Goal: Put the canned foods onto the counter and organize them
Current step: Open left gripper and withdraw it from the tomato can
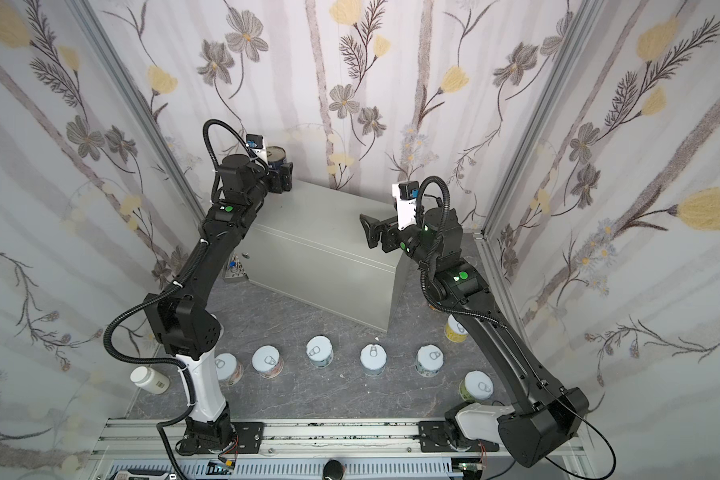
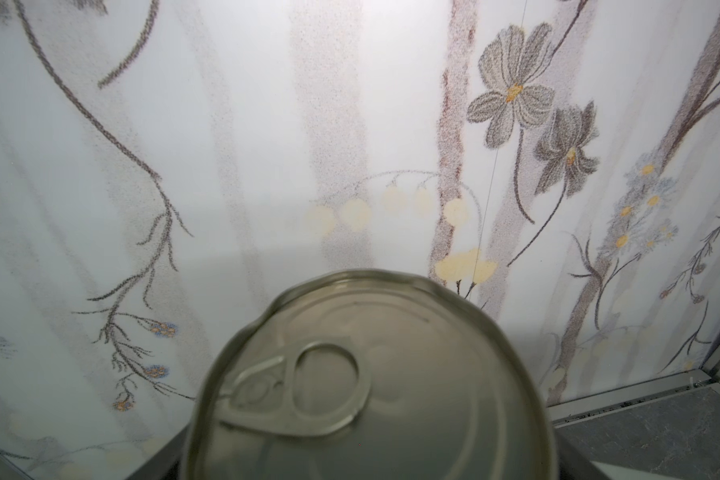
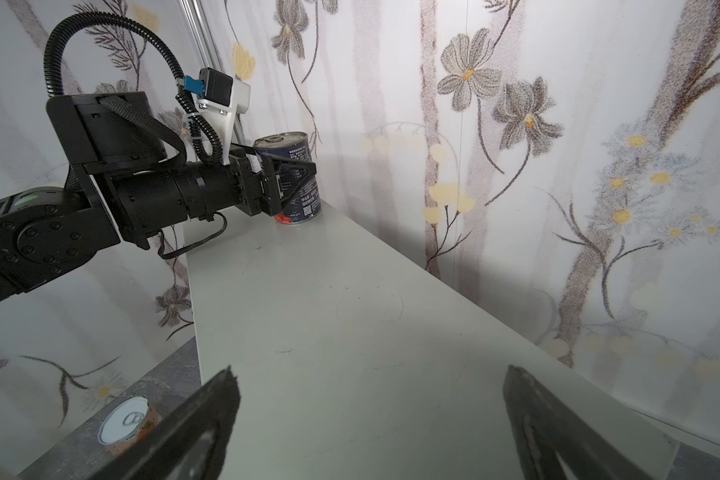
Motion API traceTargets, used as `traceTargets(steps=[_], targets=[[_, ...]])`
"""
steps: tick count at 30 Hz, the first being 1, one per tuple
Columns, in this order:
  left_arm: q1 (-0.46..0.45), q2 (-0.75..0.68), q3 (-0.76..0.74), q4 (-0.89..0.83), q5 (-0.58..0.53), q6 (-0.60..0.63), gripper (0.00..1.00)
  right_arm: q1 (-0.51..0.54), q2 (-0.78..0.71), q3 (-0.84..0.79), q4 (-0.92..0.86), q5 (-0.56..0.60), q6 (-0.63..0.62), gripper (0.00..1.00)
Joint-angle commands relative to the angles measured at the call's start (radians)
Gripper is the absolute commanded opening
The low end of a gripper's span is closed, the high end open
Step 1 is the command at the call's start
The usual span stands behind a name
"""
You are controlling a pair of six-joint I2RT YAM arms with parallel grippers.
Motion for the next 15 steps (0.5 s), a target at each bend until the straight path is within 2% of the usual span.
traceTargets(steps=[1, 9, 15], targets=[[0.001, -0.017, -0.001, 0.037, 0.018, 0.010, 0.93, 0.001, -0.002, 0.006, 0.052, -0.006, 0.002, 1.00], [0.001, -0.055, -0.004, 0.031, 0.018, 0.007, 1.00, 0.001, -0.020, -0.002, 0.050, -0.003, 0.000, 1.00], [0.001, -0.109, -0.041, 0.026, 0.007, 0.004, 1.00, 0.002, -0.045, -0.010, 0.047, -0.002, 0.002, 1.00]])
